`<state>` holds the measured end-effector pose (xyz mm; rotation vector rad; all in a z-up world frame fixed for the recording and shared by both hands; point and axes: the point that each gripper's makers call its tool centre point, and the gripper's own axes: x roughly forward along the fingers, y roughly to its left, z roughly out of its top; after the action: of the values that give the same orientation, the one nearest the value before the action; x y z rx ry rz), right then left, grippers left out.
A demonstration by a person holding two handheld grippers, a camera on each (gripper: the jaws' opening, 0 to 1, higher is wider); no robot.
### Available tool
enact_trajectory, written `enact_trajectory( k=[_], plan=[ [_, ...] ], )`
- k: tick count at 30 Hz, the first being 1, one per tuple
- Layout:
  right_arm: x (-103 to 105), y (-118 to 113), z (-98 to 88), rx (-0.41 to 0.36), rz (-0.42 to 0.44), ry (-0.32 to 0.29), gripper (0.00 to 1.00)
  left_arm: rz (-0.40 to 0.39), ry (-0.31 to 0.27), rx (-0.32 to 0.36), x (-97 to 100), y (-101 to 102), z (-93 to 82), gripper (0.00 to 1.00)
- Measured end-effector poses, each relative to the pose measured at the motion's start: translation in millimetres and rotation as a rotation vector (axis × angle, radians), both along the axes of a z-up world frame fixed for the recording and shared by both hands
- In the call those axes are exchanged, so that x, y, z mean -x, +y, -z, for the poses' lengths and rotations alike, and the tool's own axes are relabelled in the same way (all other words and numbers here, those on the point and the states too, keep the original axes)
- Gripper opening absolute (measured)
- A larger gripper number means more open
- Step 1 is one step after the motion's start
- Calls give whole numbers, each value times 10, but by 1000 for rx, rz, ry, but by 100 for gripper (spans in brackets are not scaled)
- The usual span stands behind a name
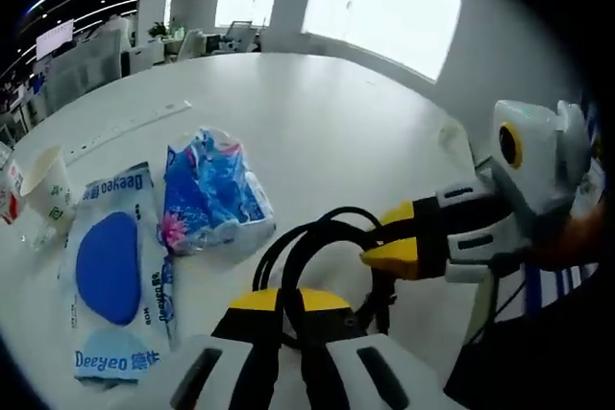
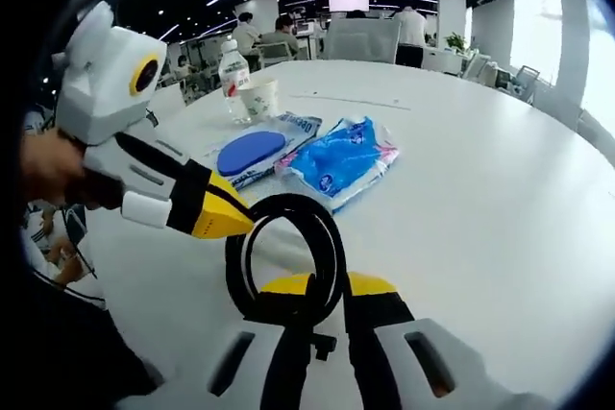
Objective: Arrange the tabletop items into an orderly group along one side of the table until the central work area is clear of visible clutter.
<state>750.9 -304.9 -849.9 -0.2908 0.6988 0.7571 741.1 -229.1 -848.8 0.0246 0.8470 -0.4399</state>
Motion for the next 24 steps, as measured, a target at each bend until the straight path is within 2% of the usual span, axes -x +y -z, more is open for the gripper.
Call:
enact_trajectory(
  k=[5, 10, 13, 17, 19, 24],
  plan=[
    [-24, -13, 81, 27, -6, -8, 9, 0, 23, 0, -46, -16, 76, 3],
    [-39, -4, 126, 89, -76, -56, 11, 23, 26, -7, -53, -5, 121, 5],
    [-35, -4, 116, 126, -132, -87, 11, 34, 5, -30, -73, 19, 110, 4],
    [-42, -47, 82, 94, -118, -65, 17, 49, -6, -30, -68, 36, 108, 5],
    [-48, -82, 54, 85, -115, -69, 21, 42, -21, -31, -74, 71, 93, 6],
    [-73, -169, -28, 66, -109, -92, 24, 24, -48, -8, -71, 98, 34, 14]
  ],
)
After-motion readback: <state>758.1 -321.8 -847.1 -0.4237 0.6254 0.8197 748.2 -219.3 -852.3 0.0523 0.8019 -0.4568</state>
